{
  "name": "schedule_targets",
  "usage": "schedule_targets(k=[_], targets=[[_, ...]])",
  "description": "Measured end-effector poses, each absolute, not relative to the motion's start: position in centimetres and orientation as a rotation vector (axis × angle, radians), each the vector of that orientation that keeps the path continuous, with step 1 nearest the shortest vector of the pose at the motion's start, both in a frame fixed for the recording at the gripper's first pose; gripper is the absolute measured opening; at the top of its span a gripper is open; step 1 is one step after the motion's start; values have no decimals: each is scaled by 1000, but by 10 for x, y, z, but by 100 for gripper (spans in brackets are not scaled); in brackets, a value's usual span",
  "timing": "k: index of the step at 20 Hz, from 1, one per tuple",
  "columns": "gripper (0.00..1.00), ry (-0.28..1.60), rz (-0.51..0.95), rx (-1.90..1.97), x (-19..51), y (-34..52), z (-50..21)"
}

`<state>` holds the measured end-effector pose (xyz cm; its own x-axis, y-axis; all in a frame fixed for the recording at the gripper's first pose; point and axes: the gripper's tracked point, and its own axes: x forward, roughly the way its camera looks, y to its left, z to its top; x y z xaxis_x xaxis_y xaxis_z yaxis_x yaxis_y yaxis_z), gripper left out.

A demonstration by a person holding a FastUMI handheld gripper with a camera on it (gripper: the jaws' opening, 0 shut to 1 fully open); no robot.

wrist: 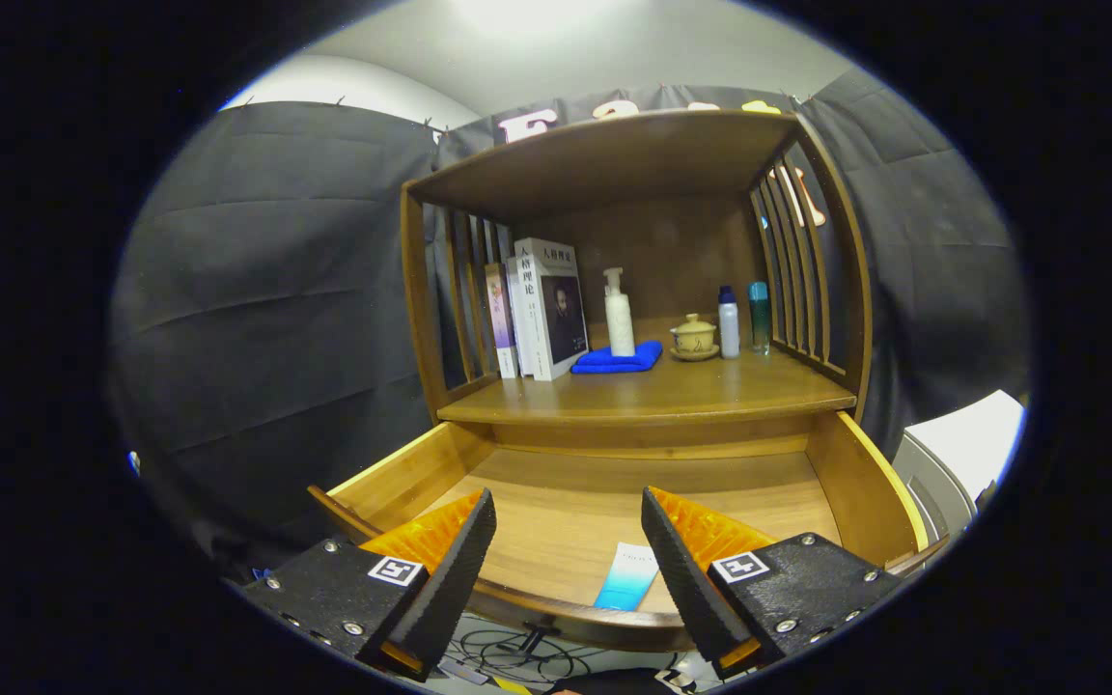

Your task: Pull open the drawer, take out the items inside it, and place them on the countertop above the cabinet.

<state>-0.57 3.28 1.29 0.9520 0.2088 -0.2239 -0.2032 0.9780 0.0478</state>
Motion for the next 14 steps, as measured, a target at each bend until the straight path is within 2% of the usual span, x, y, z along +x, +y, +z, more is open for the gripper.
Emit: schedule_targets(k=[14], targets=[[95, 781, 269, -21, 34, 11, -68]])
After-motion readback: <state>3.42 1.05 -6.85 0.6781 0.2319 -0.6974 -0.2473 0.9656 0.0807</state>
